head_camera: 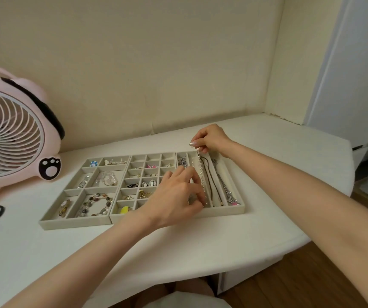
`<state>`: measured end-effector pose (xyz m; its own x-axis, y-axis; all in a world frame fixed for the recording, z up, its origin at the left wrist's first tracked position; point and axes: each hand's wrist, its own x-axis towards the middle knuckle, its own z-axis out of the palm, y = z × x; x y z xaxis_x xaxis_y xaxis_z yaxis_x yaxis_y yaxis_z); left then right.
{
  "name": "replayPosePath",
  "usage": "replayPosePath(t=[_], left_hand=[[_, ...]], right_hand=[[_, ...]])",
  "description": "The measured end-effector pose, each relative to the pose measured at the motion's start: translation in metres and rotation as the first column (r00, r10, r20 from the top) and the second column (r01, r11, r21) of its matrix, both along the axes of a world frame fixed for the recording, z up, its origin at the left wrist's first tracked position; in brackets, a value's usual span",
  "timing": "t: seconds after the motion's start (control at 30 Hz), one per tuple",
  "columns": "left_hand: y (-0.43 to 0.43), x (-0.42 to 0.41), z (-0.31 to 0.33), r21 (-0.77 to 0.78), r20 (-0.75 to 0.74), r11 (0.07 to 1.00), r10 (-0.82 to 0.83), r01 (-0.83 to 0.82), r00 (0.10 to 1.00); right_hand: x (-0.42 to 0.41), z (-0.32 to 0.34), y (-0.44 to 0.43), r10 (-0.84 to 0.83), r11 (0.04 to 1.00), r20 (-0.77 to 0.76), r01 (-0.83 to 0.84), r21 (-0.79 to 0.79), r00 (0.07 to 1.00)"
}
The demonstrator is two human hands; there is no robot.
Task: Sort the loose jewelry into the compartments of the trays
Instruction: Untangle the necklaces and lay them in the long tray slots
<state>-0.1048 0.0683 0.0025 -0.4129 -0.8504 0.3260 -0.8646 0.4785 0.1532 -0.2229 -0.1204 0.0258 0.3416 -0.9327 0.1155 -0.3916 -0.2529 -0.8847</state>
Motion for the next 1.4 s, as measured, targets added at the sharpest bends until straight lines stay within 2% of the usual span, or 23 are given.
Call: replayPosePath(t=[0.07, 0.23, 0.43, 0.63, 1.0, 1.2, 1.4], left_hand=[[0.001, -0.001, 0.000, 0.016, 0.006, 1.000, 0.000, 0.000, 1.000], [0.001, 0.000, 0.000, 0.008, 0.006, 1.000, -0.007, 0.007, 1.000], [0.000, 0.004, -0.005, -0.064, 0.015, 0.998, -0.006, 0.007, 1.000], [-0.002, 0.003, -0.004, -0.054, -0.010, 0.999, -0.001, 0.000, 1.000], [-0.002, 0.004, -0.004, -0.037, -0.007, 0.999, 0.001, -0.002, 1.000], [-0.002, 0.005, -0.004, -0.056, -0.060, 0.998, 0.003, -0.007, 0.998], [-0.003, 0.004, -0.005, -0.069, -0.040, 0.998, 0.000, -0.003, 0.999]], right_hand=[[0.003, -0.002, 0.001, -0.007, 0.999, -0.061, 0.005, -0.036, 0.998], [0.008, -0.011, 0.001, -0.023, 0.996, -0.102, 0.014, -0.086, 0.995], [0.010, -0.015, -0.004, -0.063, 0.985, -0.275, 0.015, -0.172, 0.959], [0.012, -0.016, 0.002, -0.105, 0.975, -0.349, 0.026, -0.223, 0.931], [0.011, -0.021, 0.004, -0.106, 0.969, -0.371, 0.011, -0.248, 0.923], [0.002, -0.011, 0.000, -0.177, 0.961, -0.345, 0.087, -0.261, 0.922], [-0.007, -0.004, -0.002, -0.263, 0.956, -0.527, 0.144, -0.255, 0.808]])
